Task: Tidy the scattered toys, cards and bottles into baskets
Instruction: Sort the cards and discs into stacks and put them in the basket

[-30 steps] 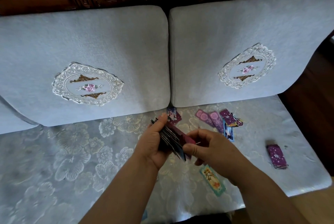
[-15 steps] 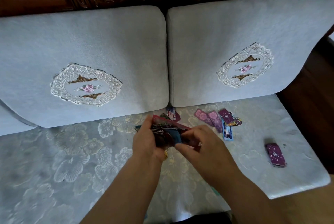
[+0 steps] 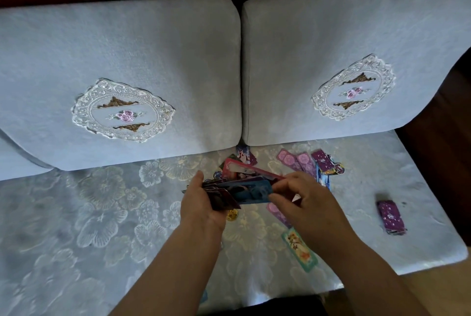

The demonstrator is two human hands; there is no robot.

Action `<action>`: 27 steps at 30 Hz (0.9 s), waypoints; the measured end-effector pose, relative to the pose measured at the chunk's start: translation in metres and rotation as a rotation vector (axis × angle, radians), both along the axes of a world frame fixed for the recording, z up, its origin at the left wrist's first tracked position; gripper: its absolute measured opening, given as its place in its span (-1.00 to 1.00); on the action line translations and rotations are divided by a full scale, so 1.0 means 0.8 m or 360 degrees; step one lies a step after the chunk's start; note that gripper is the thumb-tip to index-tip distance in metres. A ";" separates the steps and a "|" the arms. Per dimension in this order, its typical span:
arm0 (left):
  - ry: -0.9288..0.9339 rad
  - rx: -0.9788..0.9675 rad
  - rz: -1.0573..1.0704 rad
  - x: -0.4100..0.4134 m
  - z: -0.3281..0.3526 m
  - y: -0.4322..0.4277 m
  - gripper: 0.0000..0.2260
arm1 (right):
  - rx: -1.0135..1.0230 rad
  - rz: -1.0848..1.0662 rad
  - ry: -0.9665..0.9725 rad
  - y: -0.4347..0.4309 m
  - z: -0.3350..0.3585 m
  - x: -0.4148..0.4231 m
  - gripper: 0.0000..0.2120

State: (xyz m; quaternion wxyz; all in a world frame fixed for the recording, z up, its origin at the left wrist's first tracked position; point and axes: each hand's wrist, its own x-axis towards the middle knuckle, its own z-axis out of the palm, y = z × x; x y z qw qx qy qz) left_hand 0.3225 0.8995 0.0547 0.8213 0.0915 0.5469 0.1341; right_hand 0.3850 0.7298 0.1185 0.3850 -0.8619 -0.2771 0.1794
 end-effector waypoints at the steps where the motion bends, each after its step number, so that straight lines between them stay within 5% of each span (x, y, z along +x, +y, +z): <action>1: -0.0008 -0.0013 -0.0001 0.000 -0.004 -0.002 -0.57 | 0.0021 -0.0026 0.0004 0.001 -0.001 -0.001 -0.78; 5: 0.0064 0.0026 0.0098 -0.003 -0.009 -0.001 -0.65 | 0.0189 -0.0256 0.0088 0.001 0.000 0.001 -0.87; 12: 0.0173 0.0044 0.0093 -0.009 -0.040 0.002 -0.81 | 0.0302 -0.1159 0.1238 -0.036 -0.074 0.031 -0.92; 18: 0.0298 0.0054 -0.0075 -0.001 -0.082 -0.033 -0.81 | 0.0349 -0.1877 0.1901 -0.079 -0.213 0.002 -0.96; 22: 0.0318 0.0049 -0.0122 0.001 -0.120 -0.055 -0.80 | 0.0249 -0.2121 0.1991 -0.120 -0.293 -0.017 -0.89; 27: 0.0394 0.0076 -0.0230 0.015 -0.175 -0.088 -0.86 | -0.0042 -0.2030 0.1900 -0.156 -0.368 -0.024 -0.93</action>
